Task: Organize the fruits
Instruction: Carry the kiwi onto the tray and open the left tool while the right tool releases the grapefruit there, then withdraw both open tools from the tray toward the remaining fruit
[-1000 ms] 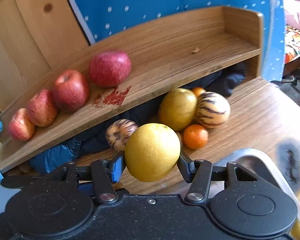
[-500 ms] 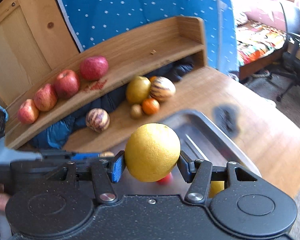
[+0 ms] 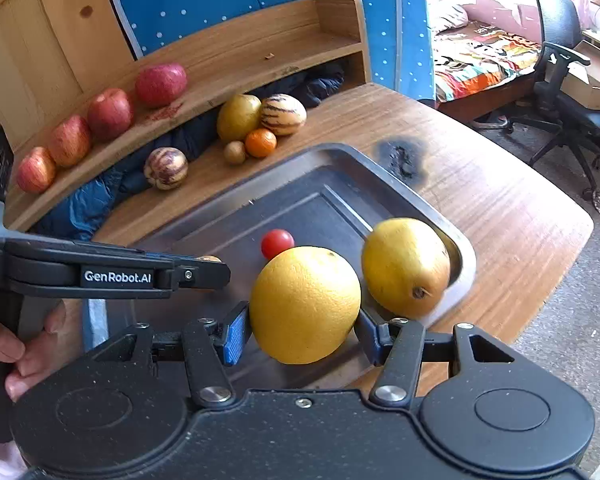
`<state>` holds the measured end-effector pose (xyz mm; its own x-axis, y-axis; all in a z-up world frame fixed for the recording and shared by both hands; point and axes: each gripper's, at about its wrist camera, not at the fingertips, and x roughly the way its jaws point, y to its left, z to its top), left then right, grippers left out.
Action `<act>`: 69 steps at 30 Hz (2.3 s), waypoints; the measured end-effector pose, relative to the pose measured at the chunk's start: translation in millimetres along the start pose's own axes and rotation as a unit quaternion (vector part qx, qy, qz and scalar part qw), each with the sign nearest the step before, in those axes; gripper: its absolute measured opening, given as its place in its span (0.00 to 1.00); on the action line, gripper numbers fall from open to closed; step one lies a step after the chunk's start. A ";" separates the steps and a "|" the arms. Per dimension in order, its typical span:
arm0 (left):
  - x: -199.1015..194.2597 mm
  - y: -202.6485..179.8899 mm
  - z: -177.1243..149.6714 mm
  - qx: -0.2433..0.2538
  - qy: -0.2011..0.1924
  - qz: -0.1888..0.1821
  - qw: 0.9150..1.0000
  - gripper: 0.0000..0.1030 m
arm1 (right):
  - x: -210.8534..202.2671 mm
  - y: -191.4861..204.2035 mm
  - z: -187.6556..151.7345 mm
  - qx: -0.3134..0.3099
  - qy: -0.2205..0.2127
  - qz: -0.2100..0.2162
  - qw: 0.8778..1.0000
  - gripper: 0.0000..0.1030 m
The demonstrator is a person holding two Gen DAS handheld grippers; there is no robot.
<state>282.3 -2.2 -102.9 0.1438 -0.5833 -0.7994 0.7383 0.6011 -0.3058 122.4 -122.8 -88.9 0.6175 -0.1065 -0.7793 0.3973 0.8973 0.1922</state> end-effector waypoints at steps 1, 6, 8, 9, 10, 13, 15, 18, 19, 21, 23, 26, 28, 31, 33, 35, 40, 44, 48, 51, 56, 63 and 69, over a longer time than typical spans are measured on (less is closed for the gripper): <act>0.7 -2.4 -0.5 0.001 0.001 -0.001 1.000 0.27 | 0.4 0.0 -1.9 -0.003 0.000 -0.003 1.000 0.56; 3.7 -11.2 -4.1 0.006 0.008 -0.003 1.000 0.27 | 3.1 0.5 -5.3 -0.016 0.002 -0.010 1.000 0.56; 5.3 -13.9 -4.5 0.005 0.011 -0.002 1.000 0.27 | 3.4 1.2 -6.7 -0.023 0.002 -0.012 1.000 0.56; 5.8 -15.4 -4.9 0.004 0.012 0.000 1.000 0.27 | 3.4 1.7 -7.0 -0.028 0.002 -0.013 1.000 0.56; 6.2 -16.6 -5.2 0.003 0.012 0.001 1.000 0.27 | 3.9 2.0 -6.8 -0.031 0.002 -0.013 0.999 0.56; 8.8 -19.7 -5.7 -0.004 0.014 0.005 1.000 0.27 | 6.3 2.6 -6.0 -0.043 0.004 -0.012 0.999 0.56; 10.4 -21.4 -6.3 -0.008 0.014 0.008 1.000 0.27 | 8.7 3.3 -5.7 -0.052 0.005 -0.014 0.999 0.56; 10.5 -25.3 -5.9 -0.008 0.016 0.018 1.000 0.28 | 13.9 2.8 -6.2 -0.058 0.004 -0.012 0.998 0.56; 10.0 -26.5 -5.6 -0.008 0.016 0.021 1.000 0.28 | 15.1 2.6 -6.2 -0.059 0.004 -0.011 0.998 0.56; 9.8 -28.0 -5.5 -0.012 0.019 0.027 0.999 0.31 | 16.0 2.0 -7.0 -0.063 0.003 -0.009 0.998 0.56; 8.6 -29.3 -6.4 -0.017 0.019 0.036 0.999 0.37 | 15.1 -0.1 -8.0 -0.068 0.000 -0.004 0.998 0.56; 5.4 -33.2 -8.4 -0.027 0.019 0.050 0.998 0.47 | 9.7 -2.1 -10.4 -0.076 -0.007 0.004 0.997 0.61; 0.4 -36.8 -10.6 -0.030 0.015 0.058 0.998 0.59 | 1.5 -5.0 -13.2 -0.077 -0.016 0.014 0.997 0.67; -10.0 -41.4 -16.5 -0.034 0.004 0.079 0.996 0.73 | -9.9 -11.0 -17.7 -0.072 -0.025 0.023 0.997 0.73; -16.5 -42.1 -21.3 -0.044 0.003 0.093 0.995 0.79 | -17.3 -14.5 -21.7 -0.070 -0.028 0.028 0.997 0.77; -24.8 -42.8 -27.3 -0.055 -0.002 0.105 0.993 0.86 | -25.0 -17.2 -26.2 -0.071 -0.031 0.032 0.997 0.82; -49.2 -46.4 -47.9 -0.073 -0.009 0.143 0.987 0.97 | -41.3 -19.6 -38.8 -0.081 -0.032 0.046 0.995 0.91; -66.1 -47.8 -70.3 -0.095 0.001 0.162 0.982 0.98 | -50.9 -16.3 -50.7 -0.092 -0.028 0.067 0.993 0.95; -80.7 -49.5 -96.9 -0.117 0.011 0.177 0.977 0.99 | -57.0 -7.6 -63.2 -0.112 -0.018 0.088 0.990 0.97; -87.2 -49.2 -116.6 -0.136 0.029 0.195 0.971 0.99 | -60.5 0.3 -73.6 -0.126 -0.009 0.105 0.986 0.98; -100.7 -41.9 -139.2 -0.170 0.047 0.224 0.958 0.99 | -63.6 13.5 -87.6 -0.139 0.003 0.133 0.981 0.99; -121.2 -27.5 -143.7 -0.197 0.046 0.252 0.946 0.99 | -60.8 32.1 -84.3 -0.156 0.005 0.158 0.975 0.99; -117.5 -9.4 -130.7 -0.207 0.040 0.256 0.943 0.99 | -45.9 39.5 -65.5 -0.162 0.000 0.157 0.974 0.99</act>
<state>172.4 132.1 -73.7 0.3486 -0.1253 -0.9288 0.2631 0.9643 -0.0314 65.3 -54.4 -84.6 0.6744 0.1944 -0.7123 -0.0466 0.9740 0.2217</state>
